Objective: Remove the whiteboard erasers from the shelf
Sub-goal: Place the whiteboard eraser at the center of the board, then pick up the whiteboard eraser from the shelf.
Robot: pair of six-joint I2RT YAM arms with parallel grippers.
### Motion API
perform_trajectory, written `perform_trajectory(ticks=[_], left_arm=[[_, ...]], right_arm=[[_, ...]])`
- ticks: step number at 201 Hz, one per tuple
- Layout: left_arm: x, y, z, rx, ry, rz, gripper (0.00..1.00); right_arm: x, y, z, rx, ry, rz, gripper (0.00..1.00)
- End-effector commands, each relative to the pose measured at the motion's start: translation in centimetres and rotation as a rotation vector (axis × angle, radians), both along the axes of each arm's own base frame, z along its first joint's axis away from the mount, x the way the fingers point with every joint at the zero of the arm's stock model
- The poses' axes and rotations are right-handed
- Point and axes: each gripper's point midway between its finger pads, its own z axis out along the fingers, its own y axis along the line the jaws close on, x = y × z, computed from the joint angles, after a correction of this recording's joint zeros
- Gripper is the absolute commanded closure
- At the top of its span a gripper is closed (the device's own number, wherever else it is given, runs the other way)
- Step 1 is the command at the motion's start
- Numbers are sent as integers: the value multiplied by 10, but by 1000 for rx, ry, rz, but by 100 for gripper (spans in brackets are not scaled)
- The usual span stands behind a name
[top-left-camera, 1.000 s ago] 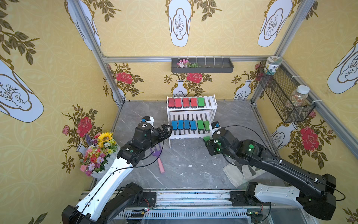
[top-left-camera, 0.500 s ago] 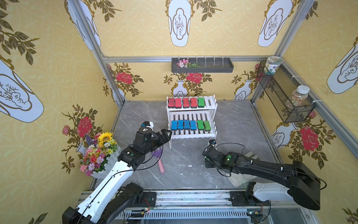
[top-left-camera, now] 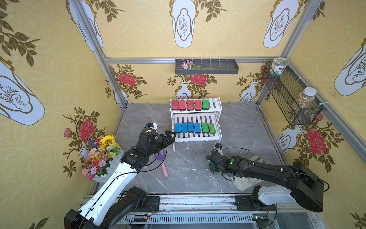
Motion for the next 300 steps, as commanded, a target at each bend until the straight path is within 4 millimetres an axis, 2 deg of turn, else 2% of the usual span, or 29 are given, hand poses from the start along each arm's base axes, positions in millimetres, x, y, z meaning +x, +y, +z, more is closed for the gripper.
perform_trajectory(ticks=[1,46,69,111,146,178,201,205,215,256,300], left_arm=[[2,0,3,10,-11,-6,1],[7,-7,26,-12,-39,-32,1],[13,-15,50,-22,-54,-55,2],[49,-27,116,89,-99,-97,9],[81,-24,148,232,-120,-75,15],[107,-31,159,285,-133,-79,29],[125,-30,155,346,-126,-58,36],[123,-41,154,356,-128,-81,37],[129,-42,152,382,-118,-70,41],[144,-56,145,540,-136,-53,41],[151,-54,137,597,-126,-44,39]], right_arm=[[6,1,9,25,-36,-22,33],[14,-2,39,65,-89,-37,30],[16,-4,53,73,-100,-50,29],[18,-9,77,85,-130,-71,29],[17,-11,81,81,-124,-72,29],[15,-13,79,74,-122,-72,30],[15,-15,79,69,-122,-74,30],[15,-15,78,69,-122,-73,30],[15,-17,78,67,-121,-75,30],[14,-23,77,69,-119,-86,30],[13,-28,74,73,-115,-94,30]])
